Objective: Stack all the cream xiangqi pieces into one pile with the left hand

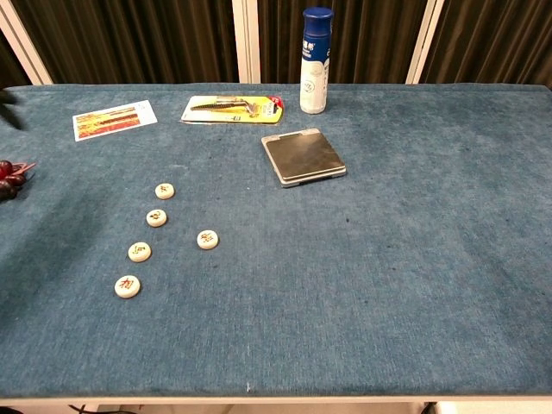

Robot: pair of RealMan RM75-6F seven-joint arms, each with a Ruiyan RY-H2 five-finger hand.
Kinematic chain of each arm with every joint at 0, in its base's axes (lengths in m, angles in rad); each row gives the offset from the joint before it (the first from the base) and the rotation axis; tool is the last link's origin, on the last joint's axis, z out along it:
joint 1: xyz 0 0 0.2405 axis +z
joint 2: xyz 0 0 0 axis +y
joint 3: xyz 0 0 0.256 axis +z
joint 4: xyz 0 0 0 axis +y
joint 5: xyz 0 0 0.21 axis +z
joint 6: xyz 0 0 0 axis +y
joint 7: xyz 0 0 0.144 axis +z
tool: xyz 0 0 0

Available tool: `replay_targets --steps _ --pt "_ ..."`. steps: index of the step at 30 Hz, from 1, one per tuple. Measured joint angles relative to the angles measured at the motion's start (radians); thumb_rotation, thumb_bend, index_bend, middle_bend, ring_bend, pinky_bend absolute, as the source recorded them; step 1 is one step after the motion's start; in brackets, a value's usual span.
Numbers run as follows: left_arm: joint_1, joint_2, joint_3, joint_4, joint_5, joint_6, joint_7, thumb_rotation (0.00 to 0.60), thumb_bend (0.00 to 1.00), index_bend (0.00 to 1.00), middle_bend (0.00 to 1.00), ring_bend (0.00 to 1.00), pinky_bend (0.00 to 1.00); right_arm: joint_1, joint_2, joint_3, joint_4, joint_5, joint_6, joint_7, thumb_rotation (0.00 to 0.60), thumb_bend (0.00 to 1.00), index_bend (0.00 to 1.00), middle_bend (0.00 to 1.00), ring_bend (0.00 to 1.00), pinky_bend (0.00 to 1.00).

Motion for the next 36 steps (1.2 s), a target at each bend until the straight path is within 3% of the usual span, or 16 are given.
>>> replay_targets --steps 5,10,14,22,36 --pt "-0.109 -0.095 -0.027 0.074 -0.035 -0.161 0.041 0.6 0.19 0.31 0.13 0.0 0.0 -0.007 -0.003 -0.003 0.002 0.004 0.007 0.002 0.6 0.1 0.0 0.0 0.0 0.07" --pt "-0.177 -0.189 -0.041 0.159 -0.087 -0.245 0.098 0.6 0.19 0.31 0.13 0.0 0.0 -0.009 -0.005 -0.003 0.01 0.01 0.005 0.006 0.6 0.1 0.0 0.0 0.0 0.07" --pt "-0.197 -0.232 -0.046 0.198 -0.129 -0.267 0.119 0.6 0.21 0.31 0.13 0.0 0.0 -0.008 -0.006 0.0 0.015 0.015 0.003 0.009 0.6 0.1 0.0 0.0 0.0 0.07" --pt "-0.225 -0.263 -0.046 0.216 -0.152 -0.292 0.127 0.6 0.28 0.41 0.13 0.0 0.0 0.0 -0.018 0.001 0.026 0.018 -0.009 0.012 0.6 0.1 0.0 0.0 0.0 0.07" --pt "-0.257 -0.291 -0.045 0.23 -0.218 -0.328 0.163 0.6 0.33 0.44 0.13 0.0 0.0 -0.003 -0.023 0.002 0.048 0.027 -0.008 0.034 0.6 0.1 0.0 0.0 0.0 0.07"
